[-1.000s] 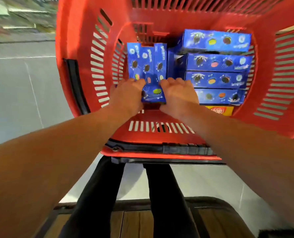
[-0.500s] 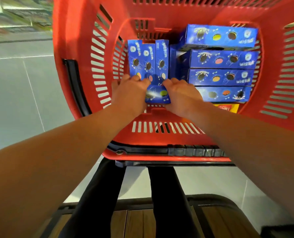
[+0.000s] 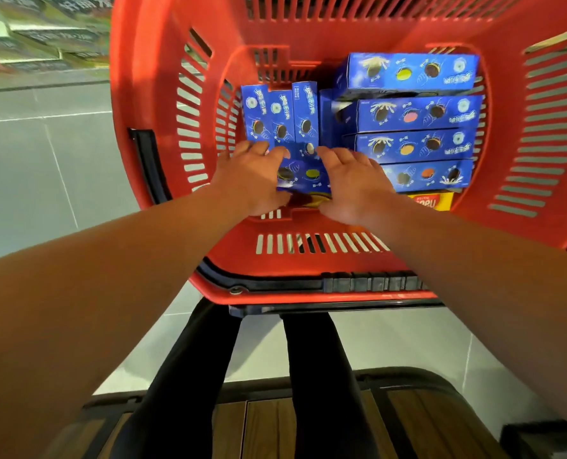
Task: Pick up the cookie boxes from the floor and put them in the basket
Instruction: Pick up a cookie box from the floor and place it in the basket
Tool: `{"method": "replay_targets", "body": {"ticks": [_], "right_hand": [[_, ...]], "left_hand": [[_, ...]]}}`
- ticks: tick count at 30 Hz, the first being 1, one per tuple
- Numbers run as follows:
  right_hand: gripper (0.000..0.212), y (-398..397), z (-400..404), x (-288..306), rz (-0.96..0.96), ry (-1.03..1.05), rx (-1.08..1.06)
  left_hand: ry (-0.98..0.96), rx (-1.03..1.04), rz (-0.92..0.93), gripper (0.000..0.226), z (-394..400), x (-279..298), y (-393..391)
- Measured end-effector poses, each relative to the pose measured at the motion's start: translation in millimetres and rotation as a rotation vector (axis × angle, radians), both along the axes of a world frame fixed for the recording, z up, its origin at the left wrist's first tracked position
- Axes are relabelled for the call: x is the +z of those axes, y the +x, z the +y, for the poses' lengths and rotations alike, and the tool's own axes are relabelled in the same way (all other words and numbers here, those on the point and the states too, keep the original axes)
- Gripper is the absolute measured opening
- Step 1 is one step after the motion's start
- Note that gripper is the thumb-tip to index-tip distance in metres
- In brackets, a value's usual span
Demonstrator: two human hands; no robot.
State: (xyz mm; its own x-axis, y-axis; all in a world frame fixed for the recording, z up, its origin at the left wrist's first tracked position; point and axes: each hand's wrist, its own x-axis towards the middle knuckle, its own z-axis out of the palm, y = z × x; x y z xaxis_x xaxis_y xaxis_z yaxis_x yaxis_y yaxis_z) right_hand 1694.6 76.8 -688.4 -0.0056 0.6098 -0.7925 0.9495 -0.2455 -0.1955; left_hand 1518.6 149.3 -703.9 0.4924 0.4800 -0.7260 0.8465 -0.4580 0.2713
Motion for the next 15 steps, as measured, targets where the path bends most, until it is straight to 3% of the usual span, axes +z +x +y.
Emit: {"method": "replay_targets", "body": {"ticks": [8, 15], "right_hand": [[0.072, -4.5, -14.6, 77.5, -0.025, 0.048, -0.064], [0.068, -39.7, -32.9, 212.4, -0.007, 0.066, -0.109]], "left_hand": [[0.044, 0.141, -0.151, 0.059, -5.7, 71.8, -9.0], [0.045, 0.297, -0.235, 0.049, -31.9, 214.1, -41.5]]}}
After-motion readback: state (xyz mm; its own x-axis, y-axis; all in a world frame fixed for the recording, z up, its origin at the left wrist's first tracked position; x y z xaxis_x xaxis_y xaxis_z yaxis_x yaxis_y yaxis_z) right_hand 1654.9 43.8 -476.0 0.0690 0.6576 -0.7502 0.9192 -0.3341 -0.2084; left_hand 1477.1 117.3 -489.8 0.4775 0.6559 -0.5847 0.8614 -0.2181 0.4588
